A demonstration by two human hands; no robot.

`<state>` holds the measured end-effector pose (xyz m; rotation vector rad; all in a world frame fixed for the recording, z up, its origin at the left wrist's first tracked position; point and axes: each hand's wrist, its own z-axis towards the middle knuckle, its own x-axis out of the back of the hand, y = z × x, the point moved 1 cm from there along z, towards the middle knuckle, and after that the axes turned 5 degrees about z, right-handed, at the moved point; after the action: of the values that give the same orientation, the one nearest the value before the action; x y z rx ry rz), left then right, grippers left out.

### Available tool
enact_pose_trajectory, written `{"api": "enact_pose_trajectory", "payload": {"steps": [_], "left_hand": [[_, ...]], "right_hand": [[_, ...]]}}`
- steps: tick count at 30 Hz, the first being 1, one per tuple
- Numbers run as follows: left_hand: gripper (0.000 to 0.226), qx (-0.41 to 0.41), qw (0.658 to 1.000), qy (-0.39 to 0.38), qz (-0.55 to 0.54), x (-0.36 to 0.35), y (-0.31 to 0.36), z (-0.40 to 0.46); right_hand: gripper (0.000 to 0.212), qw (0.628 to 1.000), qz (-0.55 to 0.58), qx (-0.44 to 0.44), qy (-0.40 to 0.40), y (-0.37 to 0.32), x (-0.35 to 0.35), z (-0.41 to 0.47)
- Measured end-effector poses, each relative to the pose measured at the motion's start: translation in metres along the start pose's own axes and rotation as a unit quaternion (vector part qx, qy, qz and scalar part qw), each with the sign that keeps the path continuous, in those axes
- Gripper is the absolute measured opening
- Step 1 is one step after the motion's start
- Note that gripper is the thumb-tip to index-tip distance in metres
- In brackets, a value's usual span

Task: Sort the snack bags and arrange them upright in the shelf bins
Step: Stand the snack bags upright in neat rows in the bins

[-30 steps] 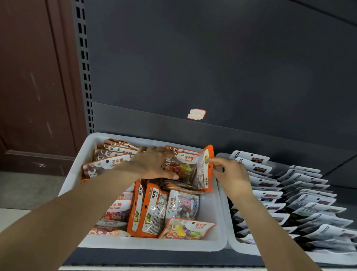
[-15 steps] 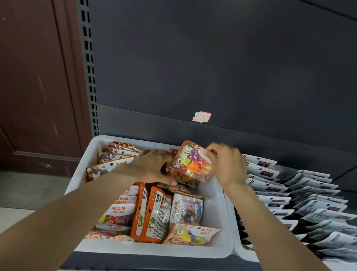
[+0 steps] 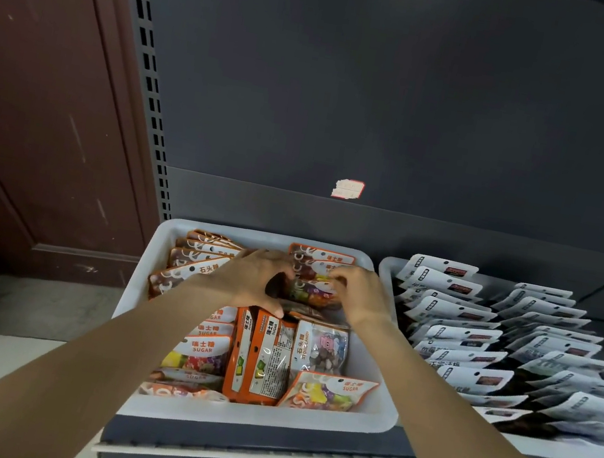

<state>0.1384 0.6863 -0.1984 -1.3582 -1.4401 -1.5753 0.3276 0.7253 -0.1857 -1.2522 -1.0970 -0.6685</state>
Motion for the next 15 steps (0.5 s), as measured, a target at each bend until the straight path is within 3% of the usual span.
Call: {"api": "enact_pose_trajectory", "payload": {"steps": [5,9,13,15], "left_hand": [[0.028,-0.001,0.99,0.093,0.104,-0.001,0.009,0.007],[0.018,0.019,0.963,0.188,0.194,-0.005,0.018,0.016],[0.012,0.046,0.982,0.182,0.02,-0.001,0.02,0.02],[0.013,0.05,0.975,0.203,-0.077,0.0,0.017,0.019]], "right_hand": [[0.035,0.999,0.031,-0.01,0.021,0.013,0.005,-0.014],[0.021,0.995,0.078,0.025,0.061,0.024,0.002,-0.027],[0.03,0.99,0.14,0.003,0.019,0.021,0.003,-0.026],[0.026,0.983,0.178,-0.031,0.027,0.021,0.004,-0.022]]}}
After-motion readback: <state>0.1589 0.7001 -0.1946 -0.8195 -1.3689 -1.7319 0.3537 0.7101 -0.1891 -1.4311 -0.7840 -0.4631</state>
